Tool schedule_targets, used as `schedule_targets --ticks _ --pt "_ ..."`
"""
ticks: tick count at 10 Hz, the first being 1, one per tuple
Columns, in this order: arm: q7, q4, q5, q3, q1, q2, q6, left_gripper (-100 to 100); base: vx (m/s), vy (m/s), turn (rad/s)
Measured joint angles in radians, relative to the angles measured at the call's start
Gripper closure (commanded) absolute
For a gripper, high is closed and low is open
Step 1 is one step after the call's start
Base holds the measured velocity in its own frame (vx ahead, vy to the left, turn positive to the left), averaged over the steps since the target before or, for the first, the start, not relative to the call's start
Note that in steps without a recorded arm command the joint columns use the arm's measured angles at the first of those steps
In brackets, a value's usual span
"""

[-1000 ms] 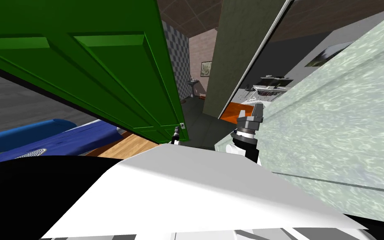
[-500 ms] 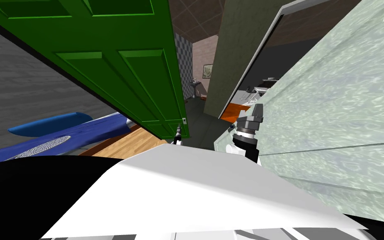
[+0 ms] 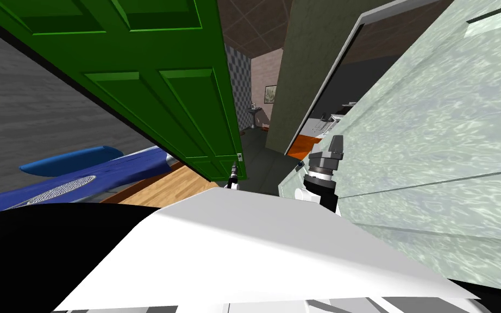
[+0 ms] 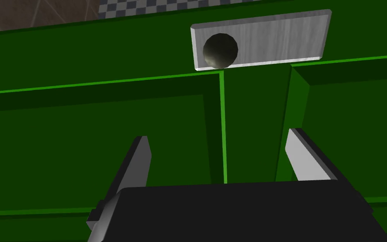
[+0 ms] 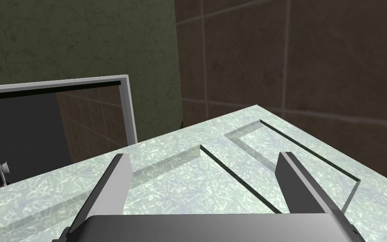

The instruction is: Push the door open

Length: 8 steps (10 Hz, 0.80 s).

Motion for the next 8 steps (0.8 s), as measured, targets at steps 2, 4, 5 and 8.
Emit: schedule_targets --ticks 2,4,5,8 --pt "0.002 -0.005 0.001 0.003 0.004 0.027 -0.001 -100 0.249 0.026 -0.03" --pt "0.006 0.019 0.003 0.008 -0.007 0.035 -0.017 -100 0.26 0.012 -0.031" --pt "0.007 0.02 0.004 0.011 -0.007 0.028 -0.02 -100 0.219 0.012 -0.028" --pt "0.007 0.021 0.004 0.012 -0.005 0.014 -0.025 100 0.013 0.0 -0.002"
